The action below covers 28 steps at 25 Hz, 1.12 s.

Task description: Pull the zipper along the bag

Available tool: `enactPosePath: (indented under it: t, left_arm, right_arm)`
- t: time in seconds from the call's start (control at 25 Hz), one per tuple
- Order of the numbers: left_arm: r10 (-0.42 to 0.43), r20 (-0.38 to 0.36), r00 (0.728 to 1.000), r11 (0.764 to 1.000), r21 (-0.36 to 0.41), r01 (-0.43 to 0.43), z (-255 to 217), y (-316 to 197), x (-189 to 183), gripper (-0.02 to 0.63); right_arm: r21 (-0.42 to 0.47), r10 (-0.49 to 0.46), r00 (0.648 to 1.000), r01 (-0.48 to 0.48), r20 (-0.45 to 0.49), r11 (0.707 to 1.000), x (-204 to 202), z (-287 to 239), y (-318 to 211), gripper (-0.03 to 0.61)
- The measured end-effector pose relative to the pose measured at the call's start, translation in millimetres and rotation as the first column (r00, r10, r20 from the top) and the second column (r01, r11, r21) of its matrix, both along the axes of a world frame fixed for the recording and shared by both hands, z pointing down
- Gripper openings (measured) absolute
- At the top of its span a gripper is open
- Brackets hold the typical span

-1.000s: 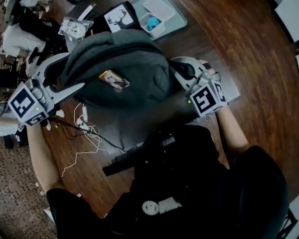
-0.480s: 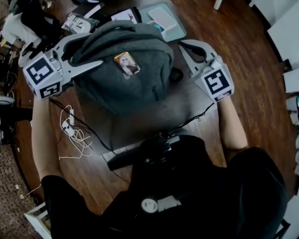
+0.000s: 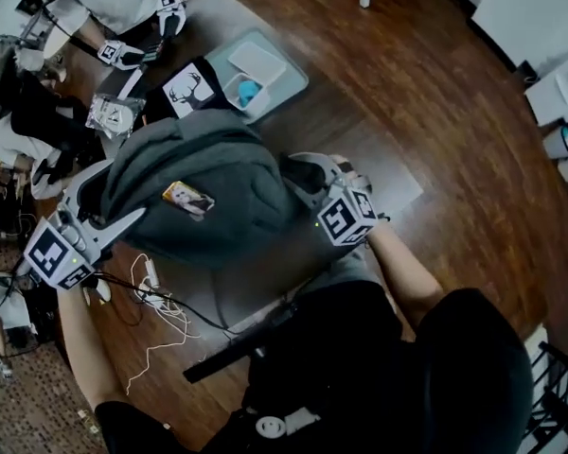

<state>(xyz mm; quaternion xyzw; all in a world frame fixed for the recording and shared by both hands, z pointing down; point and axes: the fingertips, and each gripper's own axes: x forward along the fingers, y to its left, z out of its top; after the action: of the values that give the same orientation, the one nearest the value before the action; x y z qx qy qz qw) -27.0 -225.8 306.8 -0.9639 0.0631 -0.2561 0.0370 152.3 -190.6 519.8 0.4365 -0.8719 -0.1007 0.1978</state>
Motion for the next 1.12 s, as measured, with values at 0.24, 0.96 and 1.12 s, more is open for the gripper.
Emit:
enactPosePath:
  t: [0.24, 0.96, 1.12]
  left_arm:
    - [0.019, 0.160, 0.987, 0.999, 0.044, -0.027, -0.5, -1.7, 5.3, 0.328]
    - [0.109, 0.283, 0.953, 0.993, 0.001, -0.114, 7.6, 8.6, 19.5, 0.279]
    - [0.123, 0.259, 0.958, 0.990, 0.029, -0.135, 4.5, 8.8, 25.2, 0.281]
  right_arm:
    - [0.085, -0.038, 0.998, 0.043, -0.054, 0.995, -6.0, -19.5, -6.9, 0.118]
    - [0.248, -0.072, 0.971, 0.130, -0.229, 0.960, -9.5, -59.6, -7.0, 0.124]
    - [0.295, -0.051, 0.977, 0.112, -0.207, 0.949, -1.7, -74.9, 1.2, 0.089]
